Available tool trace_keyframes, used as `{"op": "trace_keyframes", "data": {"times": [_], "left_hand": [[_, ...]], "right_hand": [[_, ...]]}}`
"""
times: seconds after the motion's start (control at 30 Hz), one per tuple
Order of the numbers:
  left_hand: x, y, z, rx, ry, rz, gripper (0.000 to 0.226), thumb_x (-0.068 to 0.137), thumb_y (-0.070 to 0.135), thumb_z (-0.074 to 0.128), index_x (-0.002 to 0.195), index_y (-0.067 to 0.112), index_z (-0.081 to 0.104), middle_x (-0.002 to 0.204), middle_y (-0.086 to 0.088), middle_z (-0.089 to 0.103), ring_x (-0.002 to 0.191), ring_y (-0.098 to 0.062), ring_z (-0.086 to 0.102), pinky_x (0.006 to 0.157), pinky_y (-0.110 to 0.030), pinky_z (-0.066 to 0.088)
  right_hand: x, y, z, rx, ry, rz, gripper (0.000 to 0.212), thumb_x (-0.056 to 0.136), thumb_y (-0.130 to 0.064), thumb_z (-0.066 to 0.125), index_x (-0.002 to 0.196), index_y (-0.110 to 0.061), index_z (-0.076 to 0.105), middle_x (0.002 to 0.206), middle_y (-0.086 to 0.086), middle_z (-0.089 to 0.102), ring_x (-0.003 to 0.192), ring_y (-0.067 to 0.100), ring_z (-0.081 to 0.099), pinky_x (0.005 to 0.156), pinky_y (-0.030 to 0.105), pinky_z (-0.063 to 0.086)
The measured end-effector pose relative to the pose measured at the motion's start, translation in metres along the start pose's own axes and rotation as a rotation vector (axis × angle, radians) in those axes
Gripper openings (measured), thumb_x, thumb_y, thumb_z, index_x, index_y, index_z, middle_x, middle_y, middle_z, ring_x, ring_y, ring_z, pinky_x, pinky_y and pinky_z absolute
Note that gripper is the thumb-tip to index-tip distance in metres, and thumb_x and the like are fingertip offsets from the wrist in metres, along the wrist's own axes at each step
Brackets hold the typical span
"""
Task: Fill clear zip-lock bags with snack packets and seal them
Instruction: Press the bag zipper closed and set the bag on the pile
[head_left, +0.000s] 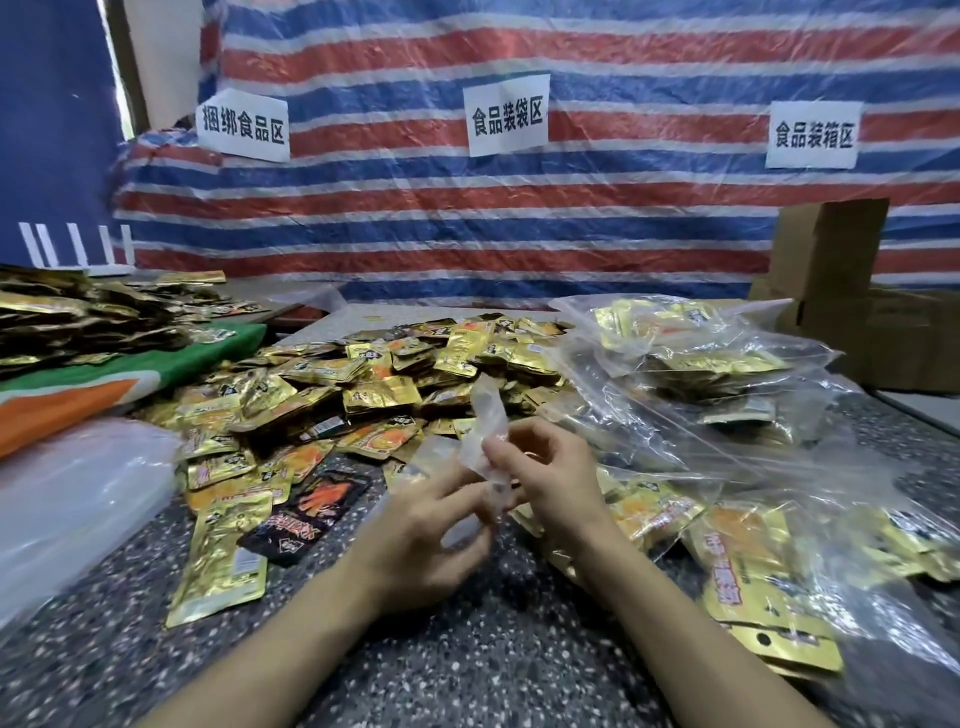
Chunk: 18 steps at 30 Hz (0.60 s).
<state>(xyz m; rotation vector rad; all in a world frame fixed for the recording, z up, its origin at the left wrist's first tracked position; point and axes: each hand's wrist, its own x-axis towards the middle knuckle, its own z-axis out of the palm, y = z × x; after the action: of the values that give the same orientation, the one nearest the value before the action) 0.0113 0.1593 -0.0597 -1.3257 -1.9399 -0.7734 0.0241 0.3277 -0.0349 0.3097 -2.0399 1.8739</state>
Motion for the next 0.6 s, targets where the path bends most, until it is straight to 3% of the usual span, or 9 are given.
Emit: {"op": "trace_keyframes", "data": {"times": [0.07,0.1,0.2,0.33,0.43,0.53,0.6], "left_hand": [[-0.004,0.005,-0.001,-0.190,0.048,-0.152,0.009,0.087,0.026,0.064,0.080,0.021,0.065,0.087,0.018,0.061,0.079,-0.001,0.059,0.071,-0.016,0.045],[-0.004,0.007,-0.001,-0.321,0.102,-0.289,0.016,0.086,0.034,0.062,0.075,0.023,0.066,0.079,0.013,0.065,0.074,-0.005,0.061,0.067,-0.019,0.046],[-0.001,0.006,-0.003,-0.722,0.310,-0.683,0.050,0.084,0.051,0.058,0.066,0.005,0.068,0.066,-0.016,0.067,0.062,-0.036,0.065,0.063,-0.040,0.054],[0.000,-0.004,-0.011,-0.925,0.430,-0.958,0.057,0.084,0.057,0.059,0.046,0.015,0.051,0.050,-0.015,0.057,0.045,-0.025,0.054,0.046,-0.027,0.048],[0.001,-0.009,-0.011,-0.979,0.360,-1.075,0.053,0.077,0.063,0.063,0.052,0.019,0.051,0.057,-0.006,0.056,0.048,-0.019,0.049,0.049,-0.025,0.039],[0.003,-0.008,-0.009,-0.920,0.164,-1.049,0.047,0.080,0.056,0.064,0.069,0.010,0.065,0.072,-0.009,0.065,0.065,-0.021,0.060,0.062,-0.030,0.048],[0.003,-0.007,-0.008,-0.894,0.137,-1.028,0.044,0.081,0.046,0.070,0.077,0.002,0.069,0.077,-0.011,0.067,0.068,-0.022,0.063,0.060,-0.029,0.053]], "right_hand": [[-0.001,0.002,0.001,0.002,-0.036,0.008,0.006,0.089,-0.014,0.072,0.092,-0.009,0.070,0.084,0.005,0.073,0.070,0.013,0.069,0.056,0.024,0.055],[-0.001,0.003,0.001,-0.006,-0.045,0.006,0.006,0.090,-0.014,0.071,0.091,-0.008,0.070,0.083,0.006,0.073,0.069,0.013,0.069,0.056,0.024,0.054],[-0.001,0.006,0.003,-0.077,-0.061,-0.018,0.007,0.092,-0.013,0.069,0.086,-0.010,0.070,0.075,0.003,0.070,0.062,0.013,0.065,0.054,0.023,0.051],[-0.002,0.007,0.006,-0.079,-0.107,-0.002,0.012,0.094,-0.009,0.064,0.083,-0.004,0.067,0.071,0.005,0.064,0.059,0.012,0.061,0.052,0.023,0.050],[-0.005,0.006,0.007,-0.096,-0.215,-0.010,0.013,0.088,-0.009,0.063,0.075,-0.010,0.066,0.065,-0.002,0.062,0.057,0.009,0.058,0.051,0.019,0.046],[-0.009,0.006,0.008,-0.234,-0.331,-0.039,0.013,0.088,-0.012,0.066,0.080,-0.002,0.064,0.072,0.004,0.061,0.064,0.012,0.057,0.056,0.020,0.046],[-0.009,0.007,0.008,-0.258,-0.353,-0.033,0.015,0.089,-0.008,0.067,0.084,0.005,0.061,0.074,0.008,0.059,0.064,0.013,0.056,0.057,0.021,0.047]]}}
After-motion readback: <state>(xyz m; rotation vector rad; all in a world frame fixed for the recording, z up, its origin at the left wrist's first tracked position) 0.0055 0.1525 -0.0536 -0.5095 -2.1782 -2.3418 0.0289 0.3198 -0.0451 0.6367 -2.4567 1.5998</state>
